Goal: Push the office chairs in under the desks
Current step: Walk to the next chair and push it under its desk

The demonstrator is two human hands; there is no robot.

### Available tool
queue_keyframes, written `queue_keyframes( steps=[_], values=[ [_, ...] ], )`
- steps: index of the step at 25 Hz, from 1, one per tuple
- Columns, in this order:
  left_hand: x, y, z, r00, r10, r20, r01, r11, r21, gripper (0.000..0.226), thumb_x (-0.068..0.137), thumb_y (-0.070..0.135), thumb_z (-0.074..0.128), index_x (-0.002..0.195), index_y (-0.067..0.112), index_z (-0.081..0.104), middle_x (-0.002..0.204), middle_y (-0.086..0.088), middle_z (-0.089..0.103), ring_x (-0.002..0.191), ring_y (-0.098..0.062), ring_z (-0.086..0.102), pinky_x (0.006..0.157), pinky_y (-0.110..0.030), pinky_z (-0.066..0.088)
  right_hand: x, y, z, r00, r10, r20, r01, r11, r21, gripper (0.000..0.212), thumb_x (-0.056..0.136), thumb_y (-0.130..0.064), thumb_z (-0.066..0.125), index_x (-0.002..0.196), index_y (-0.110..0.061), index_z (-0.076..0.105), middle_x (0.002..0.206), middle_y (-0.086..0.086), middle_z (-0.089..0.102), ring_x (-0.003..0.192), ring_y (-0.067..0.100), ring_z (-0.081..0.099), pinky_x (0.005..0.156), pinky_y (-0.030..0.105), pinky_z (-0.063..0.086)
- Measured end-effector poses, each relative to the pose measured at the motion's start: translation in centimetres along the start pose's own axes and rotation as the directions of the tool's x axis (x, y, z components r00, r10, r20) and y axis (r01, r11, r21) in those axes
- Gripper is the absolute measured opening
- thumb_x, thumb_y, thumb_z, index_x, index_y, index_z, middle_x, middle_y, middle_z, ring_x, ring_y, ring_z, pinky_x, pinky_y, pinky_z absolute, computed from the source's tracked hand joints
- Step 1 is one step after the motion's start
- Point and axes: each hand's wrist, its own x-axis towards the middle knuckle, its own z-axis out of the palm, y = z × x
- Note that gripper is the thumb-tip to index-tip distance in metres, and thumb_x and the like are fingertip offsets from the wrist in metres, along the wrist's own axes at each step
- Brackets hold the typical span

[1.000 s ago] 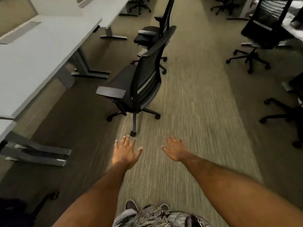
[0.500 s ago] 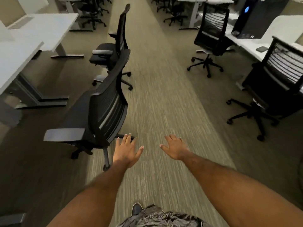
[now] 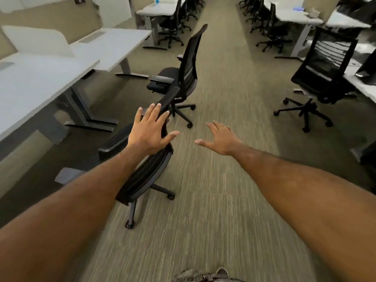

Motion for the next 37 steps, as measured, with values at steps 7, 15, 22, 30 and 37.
queue_keyframes(
  steps=[7, 15, 22, 30, 37],
  values=[
    [1.4, -3.6, 0.9, 0.935, -0.354, -0.008, 0.354, 0.933, 0.067, 0.101, 0.084, 0.090, 0.009, 0.155, 0.022, 0.032, 0.166, -0.012, 0.021, 0.154, -0.028, 0.013, 0.124, -0.056, 0.010, 10.5, -1.9, -6.4, 0.954, -0.288, -0.083, 0.286, 0.957, -0.035, 0.105, 0.082, -0.088, 0.037, 0.159, -0.018, 0.022, 0.166, 0.011, 0.023, 0.153, 0.028, 0.021, 0.124, 0.052, 0.019],
    [4.9, -7.3, 5.1, 0.756, -0.622, 0.202, 0.649, 0.752, -0.115, 0.106, 0.076, 0.095, 0.023, 0.156, 0.025, 0.031, 0.165, -0.008, 0.026, 0.150, -0.029, 0.025, 0.116, -0.055, 0.032, 22.4, -8.9, -5.4, 0.869, -0.492, -0.059, 0.490, 0.871, -0.046, 0.090, 0.088, -0.079, 0.040, 0.156, -0.020, 0.032, 0.162, 0.011, 0.032, 0.152, 0.025, 0.024, 0.124, 0.050, 0.016],
    [5.8, -9.5, 6.5, 0.713, -0.641, 0.285, 0.694, 0.704, -0.152, 0.114, 0.060, 0.108, 0.024, 0.138, 0.031, 0.055, 0.138, 0.006, 0.060, 0.122, -0.020, 0.057, 0.092, -0.044, 0.049, 28.7, -9.5, -1.4, 0.830, -0.555, -0.062, 0.542, 0.827, -0.148, 0.076, 0.084, -0.082, 0.024, 0.122, -0.032, 0.067, 0.133, -0.006, 0.062, 0.133, 0.018, 0.046, 0.117, 0.064, 0.012],
    [9.3, -10.4, 6.4, 0.614, -0.744, 0.265, 0.786, 0.608, -0.112, 0.100, 0.055, 0.110, 0.023, 0.100, 0.033, 0.068, 0.082, 0.010, 0.065, 0.074, -0.014, 0.061, 0.065, -0.035, 0.052, 35.0, -11.3, -1.7, 0.734, -0.667, -0.127, 0.660, 0.745, -0.100, 0.061, 0.084, -0.066, 0.028, 0.105, -0.028, 0.072, 0.117, -0.005, 0.068, 0.122, 0.020, 0.053, 0.116, 0.061, 0.016],
    [9.6, -12.0, 6.2, 0.431, -0.884, 0.179, 0.895, 0.444, 0.036, 0.096, 0.057, 0.109, 0.014, 0.078, 0.027, 0.059, 0.067, 0.007, 0.063, 0.060, -0.013, 0.054, 0.053, -0.031, 0.035, 38.9, -15.8, -2.1, 0.585, -0.811, -0.034, 0.803, 0.584, -0.122, 0.048, 0.096, -0.050, 0.039, 0.101, -0.014, 0.071, 0.108, 0.008, 0.067, 0.108, 0.029, 0.061, 0.107, 0.048, 0.034]
  ],
)
